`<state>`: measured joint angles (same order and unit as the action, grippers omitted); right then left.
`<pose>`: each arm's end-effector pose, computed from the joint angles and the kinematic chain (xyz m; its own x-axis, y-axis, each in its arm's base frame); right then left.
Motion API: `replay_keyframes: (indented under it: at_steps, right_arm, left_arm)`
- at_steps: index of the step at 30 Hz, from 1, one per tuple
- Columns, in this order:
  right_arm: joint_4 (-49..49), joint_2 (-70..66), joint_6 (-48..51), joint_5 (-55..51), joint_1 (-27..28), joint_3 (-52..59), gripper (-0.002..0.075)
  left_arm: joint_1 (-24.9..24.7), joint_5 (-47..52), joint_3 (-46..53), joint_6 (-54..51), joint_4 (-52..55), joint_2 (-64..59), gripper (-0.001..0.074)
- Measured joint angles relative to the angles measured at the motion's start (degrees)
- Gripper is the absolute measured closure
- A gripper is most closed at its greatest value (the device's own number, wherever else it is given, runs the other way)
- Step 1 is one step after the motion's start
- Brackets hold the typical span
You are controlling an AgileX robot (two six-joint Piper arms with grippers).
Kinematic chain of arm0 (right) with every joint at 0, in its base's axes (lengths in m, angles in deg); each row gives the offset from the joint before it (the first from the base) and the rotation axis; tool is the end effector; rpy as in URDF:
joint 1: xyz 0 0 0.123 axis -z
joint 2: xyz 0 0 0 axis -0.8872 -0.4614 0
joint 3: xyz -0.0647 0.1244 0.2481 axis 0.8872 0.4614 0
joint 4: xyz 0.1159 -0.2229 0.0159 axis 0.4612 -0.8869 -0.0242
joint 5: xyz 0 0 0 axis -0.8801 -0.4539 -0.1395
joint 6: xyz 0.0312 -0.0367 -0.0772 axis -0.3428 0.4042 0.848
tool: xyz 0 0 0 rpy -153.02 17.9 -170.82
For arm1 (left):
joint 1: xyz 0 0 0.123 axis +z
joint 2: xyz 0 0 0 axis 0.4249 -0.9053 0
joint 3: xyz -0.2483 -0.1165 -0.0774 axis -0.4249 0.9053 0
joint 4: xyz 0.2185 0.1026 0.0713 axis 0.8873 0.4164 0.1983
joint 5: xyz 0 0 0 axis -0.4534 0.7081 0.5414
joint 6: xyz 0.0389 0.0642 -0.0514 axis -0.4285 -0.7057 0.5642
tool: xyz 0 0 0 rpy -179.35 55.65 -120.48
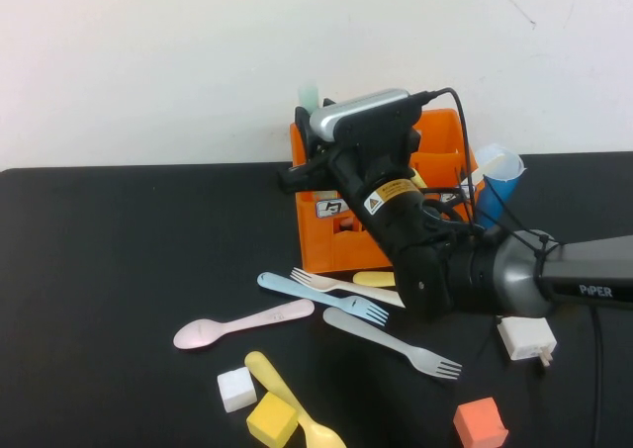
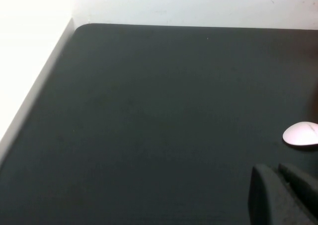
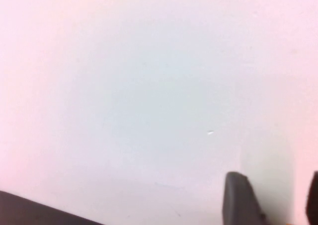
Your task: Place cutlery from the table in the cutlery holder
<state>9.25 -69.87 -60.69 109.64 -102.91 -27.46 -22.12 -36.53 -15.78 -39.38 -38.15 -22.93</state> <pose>0.3708 0.2875 0.1931 0.0800 0.1057 -0.9912 -0.4553 0.8885 0.0580 0.0535 0.0005 0.1758 -0.2524 -0.1249 -0.9595 -0.0555 0.9919 -0.1145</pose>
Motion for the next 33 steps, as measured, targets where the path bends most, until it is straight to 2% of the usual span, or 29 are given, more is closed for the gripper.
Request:
replay_keyframes:
  at_steps: [5,9,13,15,19,22,29,33]
  right_arm:
    - [0.1,0.5,-0.2,-0.4,0.0,0.3,0.0404]
    - [0.2,4.8,-0.5,-0.7,0.0,4.4,0.0419]
    - [0.2,14.6,-0.6,-0.7,0.0,12.3,0.0537]
    - [0.1,21.3,-0.6,-0.7,0.0,17.2,0.0628]
    - [-1.2,34.1,1.0,-4.1,0.0,25.5,0.0707]
    - [-4.0,44.0,5.7,-11.5,0.0,30.5,0.0721]
    - [-5.7,65.9,21.5,-39.2,0.0,33.7,0.0727]
    - [-5.2,76.9,23.4,-55.8,0.0,36.5,0.0727]
  left_arm:
    - [0.0,0.0,0.0,0.0,0.0,0.0,0.0736]
    - [0.0,0.0,0.0,0.0,0.0,0.0,0.0736]
    - [0.0,0.0,0.0,0.0,0.0,0.0,0.0736]
    - [0.0,0.0,0.0,0.0,0.0,0.0,0.0736]
    - [0.0,0.0,0.0,0.0,0.0,0.0,0.0736]
    - [0.0,0.0,0.0,0.0,0.0,0.0,0.0736]
    - [0.0,0.0,0.0,0.0,0.0,0.0,0.0736]
    - [0.0,0.0,0.0,0.0,0.0,0.0,0.0736]
